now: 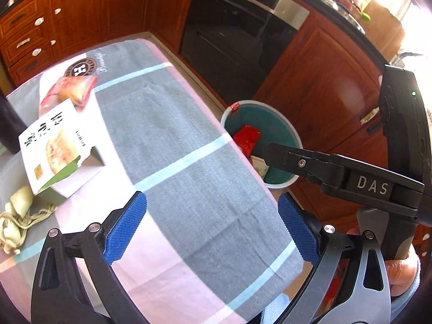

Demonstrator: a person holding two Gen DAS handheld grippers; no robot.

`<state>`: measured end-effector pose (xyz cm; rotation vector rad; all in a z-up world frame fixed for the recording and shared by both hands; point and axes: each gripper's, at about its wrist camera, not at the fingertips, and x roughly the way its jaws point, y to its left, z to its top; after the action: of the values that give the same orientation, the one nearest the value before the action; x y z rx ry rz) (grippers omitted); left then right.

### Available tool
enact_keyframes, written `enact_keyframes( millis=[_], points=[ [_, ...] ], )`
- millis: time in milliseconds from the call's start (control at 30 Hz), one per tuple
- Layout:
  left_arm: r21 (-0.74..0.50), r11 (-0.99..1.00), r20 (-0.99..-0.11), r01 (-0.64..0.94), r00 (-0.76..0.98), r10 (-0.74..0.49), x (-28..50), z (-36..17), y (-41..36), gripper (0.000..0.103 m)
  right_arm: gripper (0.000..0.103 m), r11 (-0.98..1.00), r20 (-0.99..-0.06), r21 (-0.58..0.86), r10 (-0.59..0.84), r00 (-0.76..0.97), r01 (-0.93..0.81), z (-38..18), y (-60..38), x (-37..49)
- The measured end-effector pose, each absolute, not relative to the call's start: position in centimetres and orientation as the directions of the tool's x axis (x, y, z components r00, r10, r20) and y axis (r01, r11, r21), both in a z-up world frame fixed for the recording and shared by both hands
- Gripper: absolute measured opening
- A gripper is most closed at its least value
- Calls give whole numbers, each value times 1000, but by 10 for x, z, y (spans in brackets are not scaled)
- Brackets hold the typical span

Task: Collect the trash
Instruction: 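Return both tools to the table toward the corn husk and green box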

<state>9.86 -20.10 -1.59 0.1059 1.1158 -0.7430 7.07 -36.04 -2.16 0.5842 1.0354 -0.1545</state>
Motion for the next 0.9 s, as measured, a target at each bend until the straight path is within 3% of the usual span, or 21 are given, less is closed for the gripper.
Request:
enact_keyframes(
  millis=[400, 900],
  points=[
    [-299, 852, -839, 429, 307, -449, 121, -13, -74, 99, 86, 913, -872, 317, 174, 457, 258, -10, -253, 106],
    [-285, 932, -876, 223, 334, -347, 164, -43, 67, 99, 86, 943, -905, 302, 237, 353, 142, -46, -135, 170]
  ],
)
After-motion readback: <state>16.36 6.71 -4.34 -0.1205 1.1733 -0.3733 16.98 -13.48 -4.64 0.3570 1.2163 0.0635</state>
